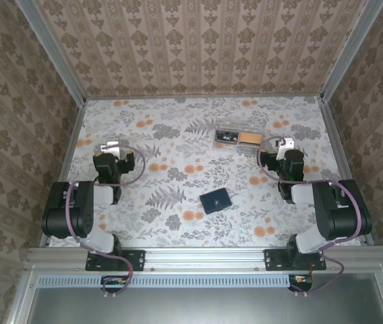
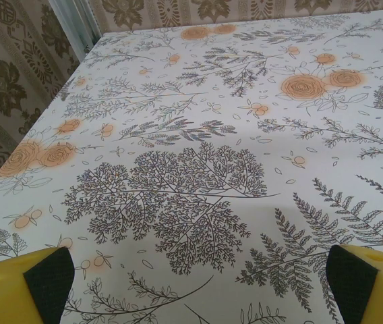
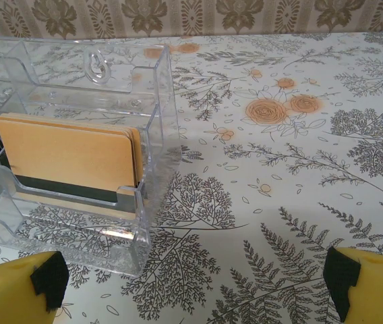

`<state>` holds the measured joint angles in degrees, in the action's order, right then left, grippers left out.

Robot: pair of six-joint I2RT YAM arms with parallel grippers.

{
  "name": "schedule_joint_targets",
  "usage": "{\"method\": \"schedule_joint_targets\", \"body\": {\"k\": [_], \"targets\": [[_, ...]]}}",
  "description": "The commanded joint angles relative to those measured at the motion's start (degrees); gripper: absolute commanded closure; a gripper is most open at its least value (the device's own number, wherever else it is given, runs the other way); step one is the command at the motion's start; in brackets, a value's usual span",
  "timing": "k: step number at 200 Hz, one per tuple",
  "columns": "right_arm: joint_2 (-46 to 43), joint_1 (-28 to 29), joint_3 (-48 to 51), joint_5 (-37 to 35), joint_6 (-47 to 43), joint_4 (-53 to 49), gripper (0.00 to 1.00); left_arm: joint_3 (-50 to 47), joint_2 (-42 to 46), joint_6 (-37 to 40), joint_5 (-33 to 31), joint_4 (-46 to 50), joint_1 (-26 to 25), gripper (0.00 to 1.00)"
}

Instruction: Take the credit cards out of the card holder

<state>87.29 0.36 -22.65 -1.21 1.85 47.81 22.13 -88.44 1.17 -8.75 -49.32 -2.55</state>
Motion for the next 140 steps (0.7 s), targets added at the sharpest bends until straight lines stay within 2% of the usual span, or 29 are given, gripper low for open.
{"method": "schedule_joint_targets", "body": {"k": [1,140], "targets": [[0.2,-0.2,-1.0,0.6,-0.3,0.5,0.00,0.3,0.4,0.8,0.2,-1.3,0.0,0.00],[0.3,-0.4,-1.1,0.7,-0.1,0.4,0.00,0.4,0.4,0.4,1.6,-1.0,0.6,0.00]]}}
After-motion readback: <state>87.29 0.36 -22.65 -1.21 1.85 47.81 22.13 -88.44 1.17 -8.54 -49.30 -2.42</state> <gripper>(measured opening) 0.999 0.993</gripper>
